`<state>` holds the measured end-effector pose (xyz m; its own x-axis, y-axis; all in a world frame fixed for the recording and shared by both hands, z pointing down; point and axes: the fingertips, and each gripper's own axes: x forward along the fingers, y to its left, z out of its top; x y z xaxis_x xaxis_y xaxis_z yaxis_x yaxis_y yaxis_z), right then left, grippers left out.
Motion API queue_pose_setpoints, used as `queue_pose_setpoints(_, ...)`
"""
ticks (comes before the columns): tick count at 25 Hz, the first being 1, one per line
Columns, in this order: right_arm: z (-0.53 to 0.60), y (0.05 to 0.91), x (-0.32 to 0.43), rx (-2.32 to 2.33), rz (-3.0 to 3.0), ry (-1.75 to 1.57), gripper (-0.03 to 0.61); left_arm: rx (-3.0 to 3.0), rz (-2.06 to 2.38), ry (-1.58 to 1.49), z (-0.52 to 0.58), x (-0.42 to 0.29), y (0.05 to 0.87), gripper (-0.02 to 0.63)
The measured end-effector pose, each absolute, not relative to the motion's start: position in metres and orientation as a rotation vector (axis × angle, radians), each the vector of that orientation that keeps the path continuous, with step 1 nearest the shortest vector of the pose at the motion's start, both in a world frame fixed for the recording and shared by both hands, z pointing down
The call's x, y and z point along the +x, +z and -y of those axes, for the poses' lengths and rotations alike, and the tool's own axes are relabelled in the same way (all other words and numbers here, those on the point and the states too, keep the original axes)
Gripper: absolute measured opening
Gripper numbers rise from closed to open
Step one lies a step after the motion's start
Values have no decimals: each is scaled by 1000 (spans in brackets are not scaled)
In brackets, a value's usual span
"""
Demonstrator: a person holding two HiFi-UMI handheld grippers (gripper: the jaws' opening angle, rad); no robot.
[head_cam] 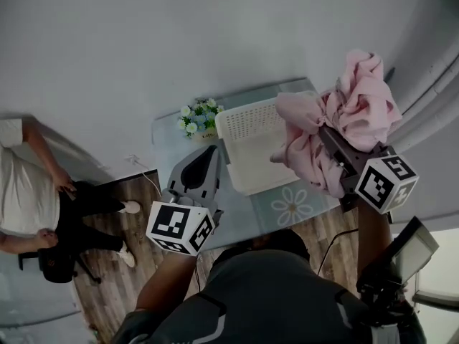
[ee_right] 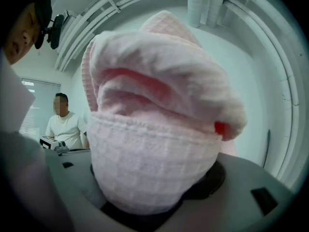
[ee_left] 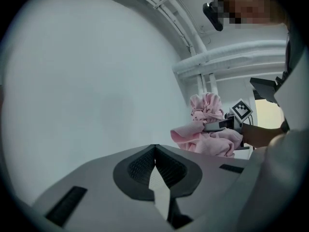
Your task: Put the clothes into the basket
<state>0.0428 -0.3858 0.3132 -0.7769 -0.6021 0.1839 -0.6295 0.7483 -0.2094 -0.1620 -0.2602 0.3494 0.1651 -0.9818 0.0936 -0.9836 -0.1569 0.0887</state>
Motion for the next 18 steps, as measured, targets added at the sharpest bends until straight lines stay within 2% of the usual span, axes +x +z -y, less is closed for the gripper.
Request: queue_pose_setpoints(18, 474, 425, 9, 614, 2542, 418, 327, 2078, 2100, 139, 304, -149, 371, 11)
